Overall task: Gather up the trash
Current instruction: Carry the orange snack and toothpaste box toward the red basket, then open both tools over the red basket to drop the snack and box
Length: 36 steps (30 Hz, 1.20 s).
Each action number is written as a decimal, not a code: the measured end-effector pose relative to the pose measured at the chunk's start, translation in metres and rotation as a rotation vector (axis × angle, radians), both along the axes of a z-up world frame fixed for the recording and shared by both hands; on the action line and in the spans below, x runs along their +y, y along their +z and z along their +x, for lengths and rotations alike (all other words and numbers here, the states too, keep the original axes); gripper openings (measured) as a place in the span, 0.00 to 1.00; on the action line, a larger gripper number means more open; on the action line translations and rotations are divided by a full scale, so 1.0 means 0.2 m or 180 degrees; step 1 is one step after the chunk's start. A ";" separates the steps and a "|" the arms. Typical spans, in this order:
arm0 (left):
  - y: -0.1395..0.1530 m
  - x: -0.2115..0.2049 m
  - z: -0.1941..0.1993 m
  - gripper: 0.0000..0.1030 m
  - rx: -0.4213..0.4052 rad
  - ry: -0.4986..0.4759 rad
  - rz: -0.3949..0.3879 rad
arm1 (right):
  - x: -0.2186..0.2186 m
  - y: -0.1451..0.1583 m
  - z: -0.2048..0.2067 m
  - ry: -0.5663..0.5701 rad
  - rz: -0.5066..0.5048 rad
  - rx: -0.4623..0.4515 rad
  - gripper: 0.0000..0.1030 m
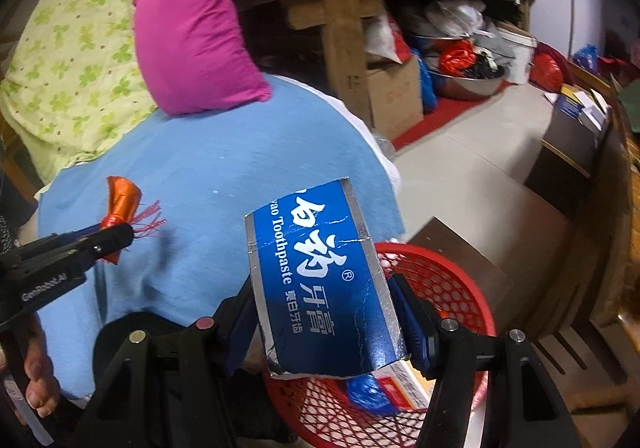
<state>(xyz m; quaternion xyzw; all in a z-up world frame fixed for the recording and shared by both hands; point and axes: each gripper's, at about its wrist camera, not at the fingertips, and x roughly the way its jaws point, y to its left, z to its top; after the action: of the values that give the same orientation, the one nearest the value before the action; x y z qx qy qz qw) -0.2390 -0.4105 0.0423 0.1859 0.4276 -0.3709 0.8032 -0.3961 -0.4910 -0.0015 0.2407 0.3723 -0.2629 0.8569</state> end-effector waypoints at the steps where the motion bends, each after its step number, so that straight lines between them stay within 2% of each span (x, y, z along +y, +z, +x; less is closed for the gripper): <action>1: 0.00 -0.01 -0.01 0.30 0.0006 -0.0026 0.0006 | -0.01 -0.01 -0.01 -0.0027 0.0007 0.0010 0.64; 18: -0.07 -0.16 -0.14 0.30 0.0094 -0.0268 0.0084 | -0.12 -0.10 -0.16 -0.0324 0.0081 0.0127 0.64; 31: -0.13 -0.23 -0.17 0.30 0.0151 -0.0336 0.0156 | -0.22 -0.28 -0.14 -0.0344 0.0333 0.0321 0.64; 33: -0.14 -0.24 -0.17 0.30 0.0163 -0.0354 0.0158 | -0.24 -0.31 -0.14 -0.0384 0.0331 0.0362 0.66; 36: -0.15 -0.27 -0.18 0.30 0.0181 -0.0387 0.0173 | -0.28 -0.36 -0.14 -0.0473 0.0467 0.0407 0.77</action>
<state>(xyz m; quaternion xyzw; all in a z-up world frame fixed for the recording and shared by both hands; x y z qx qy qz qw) -0.2748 -0.4635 0.0113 0.2227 0.4481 -0.4123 0.7613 -0.4241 -0.5466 -0.0739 0.3124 0.4256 -0.3125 0.7897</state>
